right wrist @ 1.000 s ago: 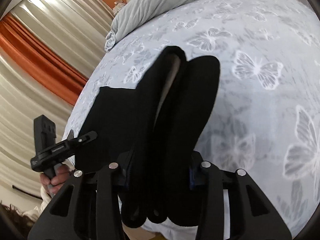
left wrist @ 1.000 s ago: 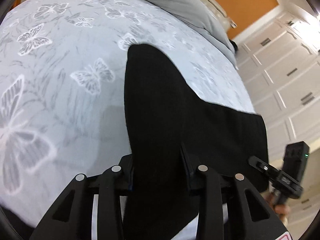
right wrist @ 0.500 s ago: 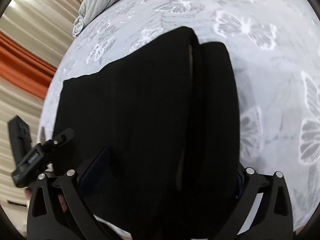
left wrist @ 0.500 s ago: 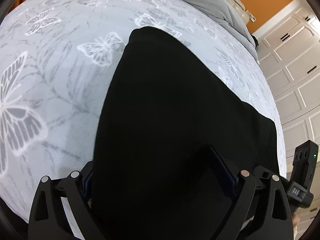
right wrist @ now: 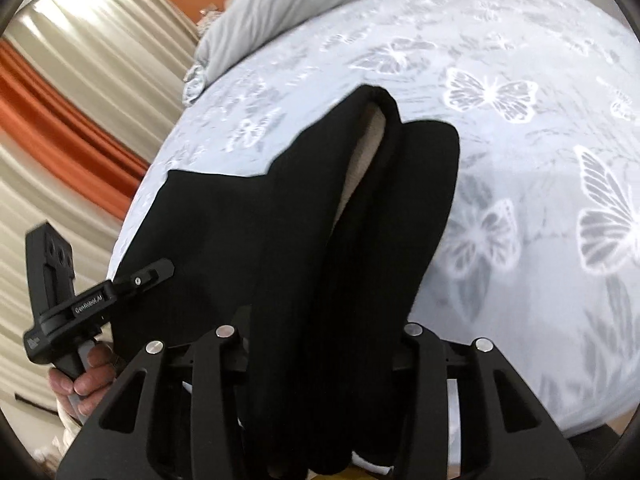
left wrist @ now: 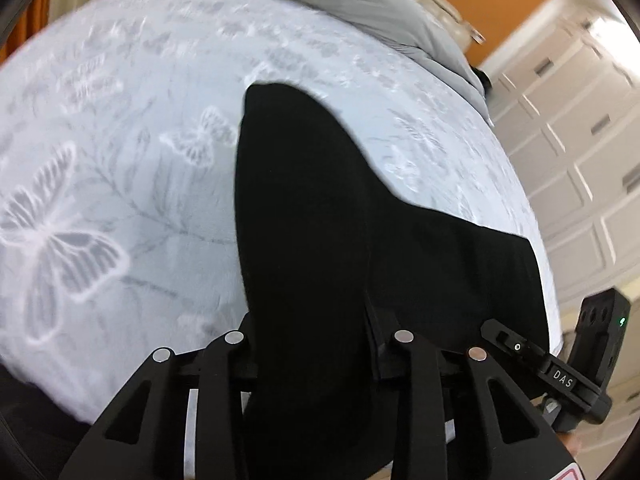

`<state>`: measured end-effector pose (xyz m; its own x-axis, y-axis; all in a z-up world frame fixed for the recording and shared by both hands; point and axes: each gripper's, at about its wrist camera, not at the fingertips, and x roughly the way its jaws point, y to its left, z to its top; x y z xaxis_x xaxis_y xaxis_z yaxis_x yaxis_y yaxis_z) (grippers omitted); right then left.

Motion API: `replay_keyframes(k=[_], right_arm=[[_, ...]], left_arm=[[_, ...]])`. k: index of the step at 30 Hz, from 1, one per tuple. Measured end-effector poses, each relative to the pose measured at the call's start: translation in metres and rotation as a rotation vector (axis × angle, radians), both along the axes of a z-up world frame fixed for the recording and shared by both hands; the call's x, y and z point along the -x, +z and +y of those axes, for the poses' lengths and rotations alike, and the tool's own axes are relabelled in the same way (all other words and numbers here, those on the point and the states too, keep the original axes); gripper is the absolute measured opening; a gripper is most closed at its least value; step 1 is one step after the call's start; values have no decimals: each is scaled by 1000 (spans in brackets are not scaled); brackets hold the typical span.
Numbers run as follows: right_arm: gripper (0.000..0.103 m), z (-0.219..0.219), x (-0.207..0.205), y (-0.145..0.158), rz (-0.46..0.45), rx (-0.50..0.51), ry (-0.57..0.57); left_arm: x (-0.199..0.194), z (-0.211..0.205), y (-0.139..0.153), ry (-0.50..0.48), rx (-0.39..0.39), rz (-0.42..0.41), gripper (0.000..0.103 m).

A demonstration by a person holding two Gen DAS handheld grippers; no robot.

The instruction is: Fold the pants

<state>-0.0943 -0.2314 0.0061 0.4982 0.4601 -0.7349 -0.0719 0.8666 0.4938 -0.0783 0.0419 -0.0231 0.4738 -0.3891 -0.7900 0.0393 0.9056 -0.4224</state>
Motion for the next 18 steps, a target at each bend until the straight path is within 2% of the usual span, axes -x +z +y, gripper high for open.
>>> replay_keyframes(k=[4, 9, 18], right_arm=[[39, 8, 22, 22, -22, -2, 34], [39, 11, 51, 65, -113, -13, 69], [39, 15, 73, 169, -388, 3, 107]], left_arm=[[26, -2, 31, -52, -39, -49, 30], [60, 4, 76, -89, -30, -125, 30], [100, 17, 172, -105, -9, -379, 30]])
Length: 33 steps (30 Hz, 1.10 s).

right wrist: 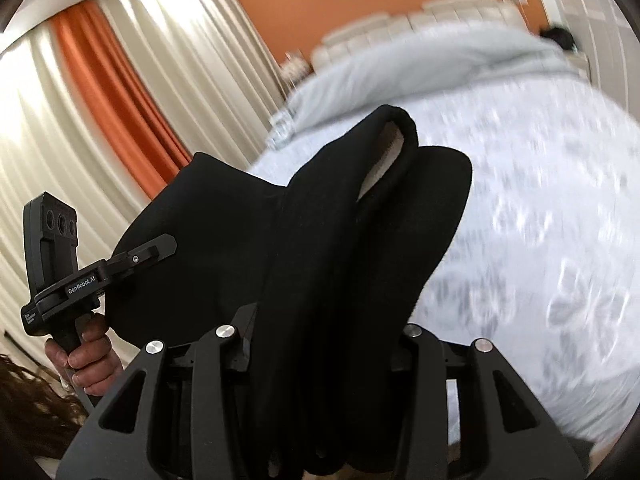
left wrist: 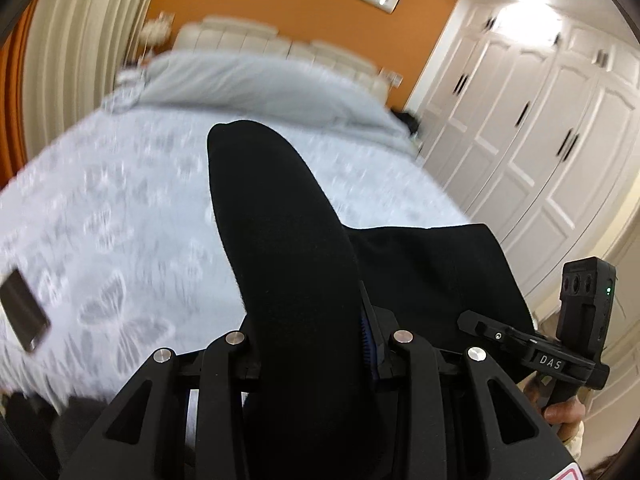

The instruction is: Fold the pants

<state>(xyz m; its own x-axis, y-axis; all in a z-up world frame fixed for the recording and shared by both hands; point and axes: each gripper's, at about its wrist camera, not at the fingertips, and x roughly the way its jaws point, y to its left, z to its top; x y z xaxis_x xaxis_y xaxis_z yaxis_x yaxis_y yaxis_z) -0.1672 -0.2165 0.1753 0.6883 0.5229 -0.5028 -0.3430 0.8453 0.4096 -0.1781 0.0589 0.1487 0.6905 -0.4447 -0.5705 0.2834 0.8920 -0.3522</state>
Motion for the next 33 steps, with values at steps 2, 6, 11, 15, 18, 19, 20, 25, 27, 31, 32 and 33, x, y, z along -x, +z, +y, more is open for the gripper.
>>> replay_keyframes(k=[2, 6, 11, 15, 18, 19, 20, 25, 27, 31, 32, 33], right_arm=[[39, 0, 1, 25, -71, 10, 0], [39, -4, 4, 77, -223, 21, -8], [39, -6, 6, 138, -413, 32, -24], [40, -6, -5, 175, -529, 30, -32], [40, -8, -15, 198, -596, 29, -45], [41, -9, -19, 204, -617, 29, -47], [41, -7, -13, 209, -632, 29, -48], [42, -15, -51, 225, -671, -5, -67], [42, -17, -74, 228, -670, -20, -76], [42, -25, -139, 214, -636, -43, -107], [42, -26, -152, 208, -619, -44, -114], [42, -29, -173, 198, -592, -48, -121]], left_arm=[[4, 1, 27, -6, 7, -74, 30], [11, 1, 78, -6, 16, -232, 30], [18, -3, 139, 4, 28, -439, 30], [21, -6, 177, 18, 29, -572, 30], [16, -8, 202, 32, 31, -663, 31], [13, -7, 207, 36, 37, -678, 31], [8, -8, 213, 37, 39, -700, 31], [-25, -11, 228, 65, 43, -785, 32], [-45, -12, 229, 76, 39, -811, 33], [-107, -19, 223, 99, 46, -796, 34], [-130, -20, 217, 105, 54, -772, 34], [-147, -21, 212, 108, 57, -750, 34]])
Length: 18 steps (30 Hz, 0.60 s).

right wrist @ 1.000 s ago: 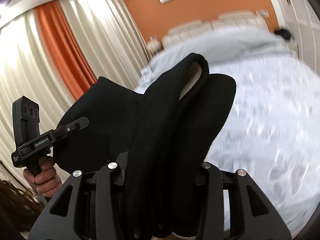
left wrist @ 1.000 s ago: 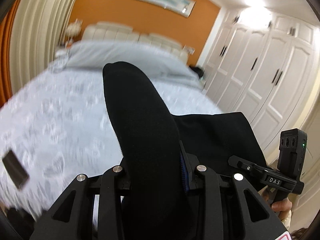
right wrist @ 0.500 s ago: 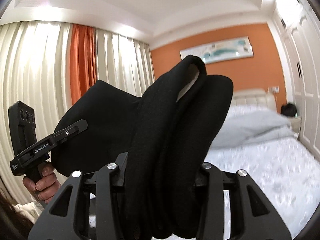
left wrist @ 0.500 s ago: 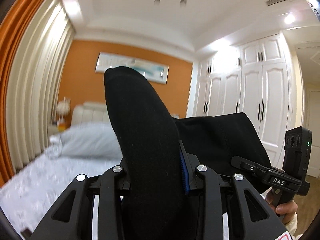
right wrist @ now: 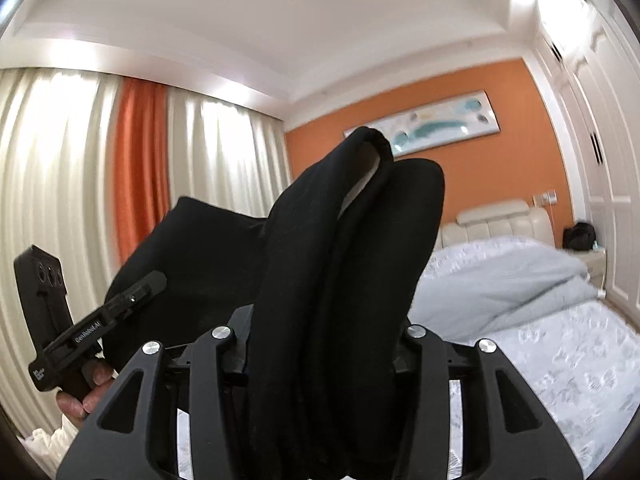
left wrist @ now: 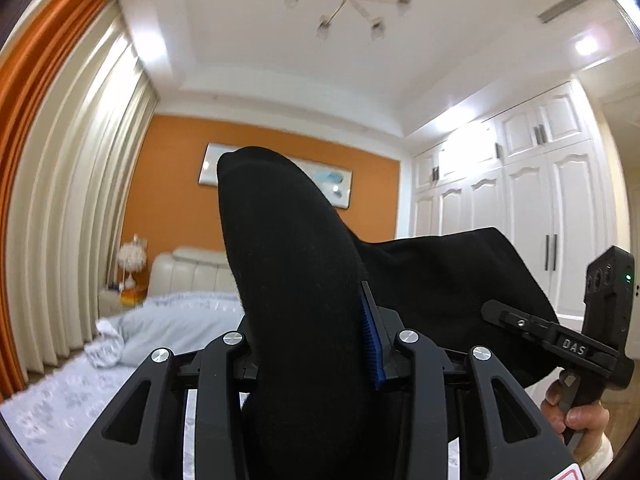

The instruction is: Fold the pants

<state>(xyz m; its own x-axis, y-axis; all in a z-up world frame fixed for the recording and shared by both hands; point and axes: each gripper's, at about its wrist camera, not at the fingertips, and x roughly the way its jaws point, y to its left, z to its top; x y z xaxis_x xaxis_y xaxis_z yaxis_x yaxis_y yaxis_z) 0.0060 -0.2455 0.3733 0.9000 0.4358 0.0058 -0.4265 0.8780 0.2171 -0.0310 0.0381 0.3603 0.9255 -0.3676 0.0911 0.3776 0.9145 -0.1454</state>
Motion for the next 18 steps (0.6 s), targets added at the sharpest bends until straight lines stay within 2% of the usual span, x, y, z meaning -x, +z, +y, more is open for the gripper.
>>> replay_keyframes(k=[4, 7, 10, 11, 12, 14, 15, 16, 17, 18], right_arm=[[42, -15, -76, -54, 133, -36, -12], [42, -24, -143, -133, 295, -52, -22], [42, -26, -199, -222, 465, -42, -42], [42, -27, -212, -250, 518, -42, -46], [42, -27, -225, -280, 574, -35, -54], [43, -28, -254, -358, 771, -6, -76], [43, -28, -261, -382, 852, 12, -81], [56, -28, -266, -410, 944, 45, -110], [75, -38, -257, -421, 915, 15, -124], [78, -46, -247, -419, 868, 2, -144]], left_arm=[[-80, -4, -42, 11, 10, 116, 34], [-145, -7, -97, 2, 14, 247, 34], [-201, -18, -173, 32, -40, 379, 34], [-224, -25, -212, 53, -82, 443, 34], [-235, -30, -234, 63, -109, 474, 35], [-262, -39, -305, 88, -186, 580, 36], [-276, -43, -345, 97, -230, 662, 36], [-283, -44, -372, 93, -249, 727, 37], [-291, -42, -411, 95, -269, 841, 37], [-293, -35, -436, 132, -272, 906, 44]])
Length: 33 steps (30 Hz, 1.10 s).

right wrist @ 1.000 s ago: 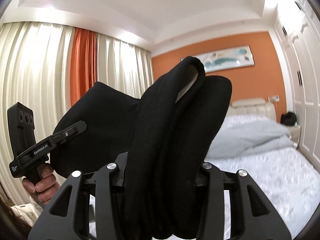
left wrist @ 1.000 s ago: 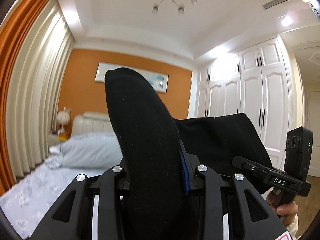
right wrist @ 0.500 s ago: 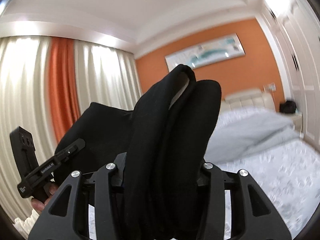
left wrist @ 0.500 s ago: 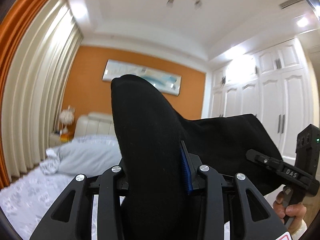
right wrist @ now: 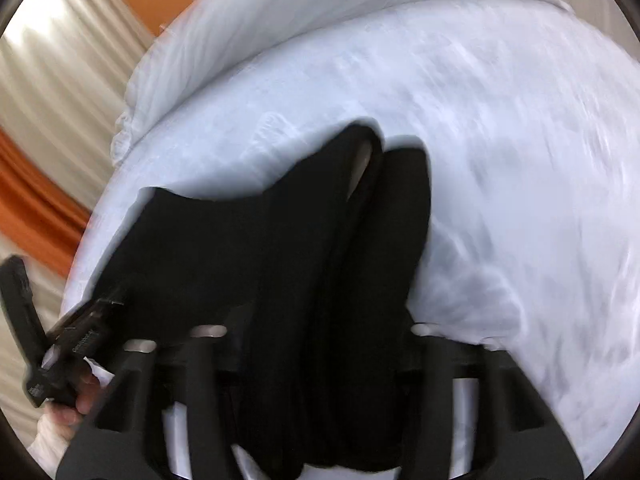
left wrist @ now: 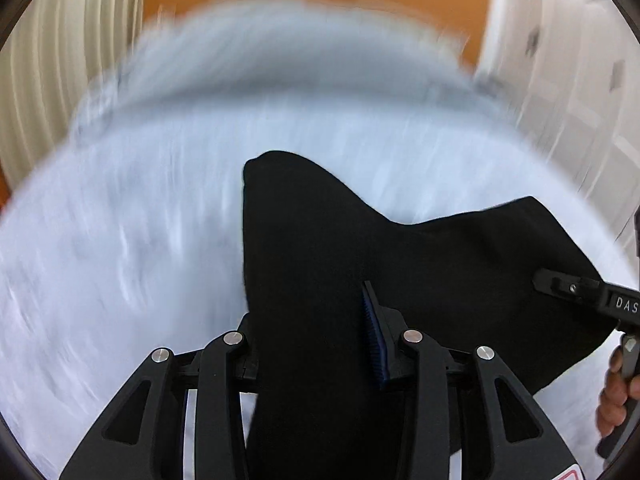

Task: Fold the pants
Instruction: 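Lower the stack onto the bed and open both grippers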

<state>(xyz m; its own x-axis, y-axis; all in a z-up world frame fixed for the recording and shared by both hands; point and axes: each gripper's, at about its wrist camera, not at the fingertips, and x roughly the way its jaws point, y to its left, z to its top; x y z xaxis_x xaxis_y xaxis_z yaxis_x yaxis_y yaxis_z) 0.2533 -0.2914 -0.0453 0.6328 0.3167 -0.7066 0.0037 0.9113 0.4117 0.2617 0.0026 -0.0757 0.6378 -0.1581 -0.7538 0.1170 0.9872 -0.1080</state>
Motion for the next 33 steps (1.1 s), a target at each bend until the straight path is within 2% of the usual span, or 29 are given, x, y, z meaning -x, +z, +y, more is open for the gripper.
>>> replay_keyframes(k=[1, 3, 5, 6, 7, 8, 11, 13, 14, 15, 16, 17, 18, 19, 21, 22, 23, 24, 25, 27, 30, 31, 32, 33], right_arm=[[80, -3, 7, 8, -12, 32, -3], [80, -9, 22, 38, -79, 154, -42], [62, -1, 38, 71, -177, 180, -7], [57, 4, 39, 86, -210, 164, 26], [49, 13, 38, 98, -232, 148, 58], [46, 24, 31, 108, -247, 124, 96], [43, 51, 3, 111, -250, 116, 146], [43, 62, -24, 82, -178, 185, 141], [42, 56, -47, 45, -67, 266, 80], [37, 47, -57, 27, -7, 272, 64], [36, 35, -57, 17, -29, 221, 58], [33, 33, -56, 23, -38, 203, 54], [31, 32, -55, 31, -16, 195, 44], [32, 35, -49, 42, -29, 188, 49], [34, 43, -35, 57, -85, 203, 90], [34, 46, -30, 54, -104, 226, 104], [34, 47, -34, 34, -45, 307, 96], [34, 43, -44, 21, -19, 308, 103], [34, 37, -38, 22, -56, 272, 92], [34, 32, -32, 40, -20, 249, 37], [36, 29, -2, 74, -30, 181, 20], [40, 28, 11, 84, -44, 184, 13], [54, 26, 28, 95, -55, 200, -4], [61, 24, 43, 103, -60, 217, -21]], left_arm=[[10, 15, -6, 3, 74, -47, 48], [22, 36, 6, 36, 121, -82, 52], [30, 57, 34, 81, 146, -133, 51], [33, 65, 50, 89, 157, -164, 51], [34, 66, 62, 102, 143, -181, 52], [31, 67, 78, 116, 112, -213, 53], [16, 42, 105, 108, 78, -245, 62], [-2, 25, 101, 109, 88, -212, 71], [-16, 15, 87, 126, 83, -163, 71], [-28, 6, 72, 140, 64, -106, 71], [-42, 2, 53, 150, 42, -34, 71], [-61, 0, 22, 154, 12, 68, 71], [-70, 2, 2, 156, 5, 104, 75], [-71, 6, 0, 159, 34, 78, 81], [-66, 10, 3, 174, 33, 32, 82], [-65, 10, 3, 163, 26, 28, 82], [-65, 10, 2, 159, 23, 24, 83], [-65, 11, 0, 160, 26, 24, 84], [-65, 11, 0, 161, 29, 26, 84], [-60, 11, 8, 167, 43, 30, 81], [-32, -1, 41, 136, -32, -48, 79], [-25, -5, 50, 120, -60, -72, 79], [-8, -9, 63, 104, -111, -108, 79], [9, -13, 74, 90, -156, -136, 81]])
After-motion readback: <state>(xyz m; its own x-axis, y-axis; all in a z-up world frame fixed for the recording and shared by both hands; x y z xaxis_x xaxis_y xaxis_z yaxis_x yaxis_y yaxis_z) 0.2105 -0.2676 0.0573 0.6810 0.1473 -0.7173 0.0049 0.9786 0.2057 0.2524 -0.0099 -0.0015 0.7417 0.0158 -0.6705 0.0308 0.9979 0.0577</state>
